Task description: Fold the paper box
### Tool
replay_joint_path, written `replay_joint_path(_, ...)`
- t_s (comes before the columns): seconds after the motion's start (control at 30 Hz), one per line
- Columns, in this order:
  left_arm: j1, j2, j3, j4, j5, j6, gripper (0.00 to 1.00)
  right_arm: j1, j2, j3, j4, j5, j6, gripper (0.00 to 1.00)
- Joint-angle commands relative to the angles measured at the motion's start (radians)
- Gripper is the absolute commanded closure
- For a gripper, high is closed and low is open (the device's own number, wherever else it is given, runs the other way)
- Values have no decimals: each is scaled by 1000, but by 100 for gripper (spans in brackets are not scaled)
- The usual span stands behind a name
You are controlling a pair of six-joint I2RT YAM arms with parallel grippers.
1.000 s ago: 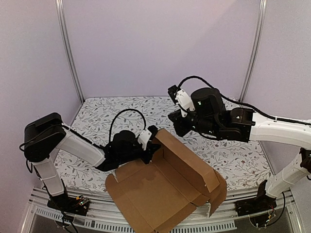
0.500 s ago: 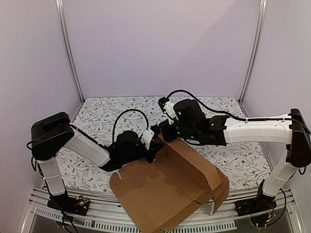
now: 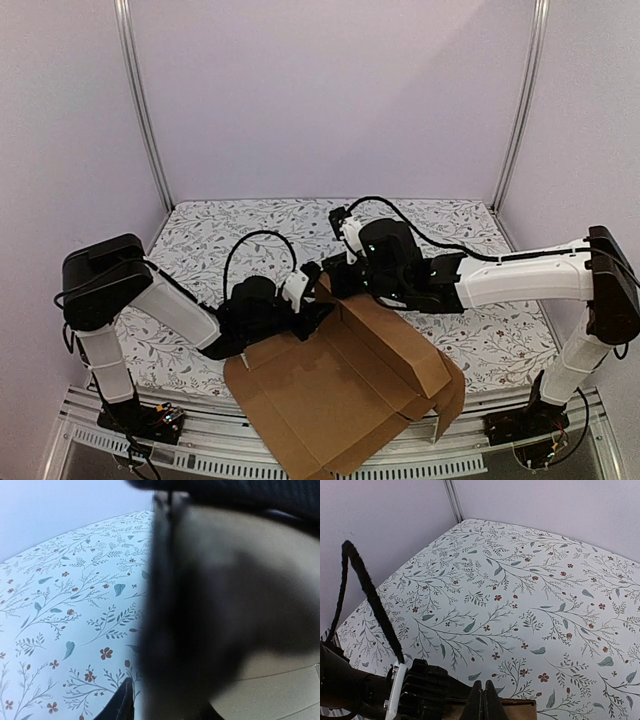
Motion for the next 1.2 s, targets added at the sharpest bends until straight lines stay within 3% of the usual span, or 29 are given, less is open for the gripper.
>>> replay_joint_path(0.0,-4,-38,-60,82,3,2,66,14,34,-60,-76,27,26,100)
replay_joint_path(0.13,-4,-17,-96,144,-14,23,66,18,23,-72,-72,26,26,100)
replay_joint_path(0.47,-2,211,-124,603,30,78,61,23,0,-100,-55,26,27,100)
replay_joint_path(0.97,40,263,-22,604,112,33,63,25,-20,-128,-32,17,36,100)
replay_joint_path(1.07,45,269,-7,604,125,22,70,25,-25,-135,-28,17,36,100)
replay_joint_path(1.17,52,274,7,605,148,0,88,24,-33,-143,-26,18,37,100)
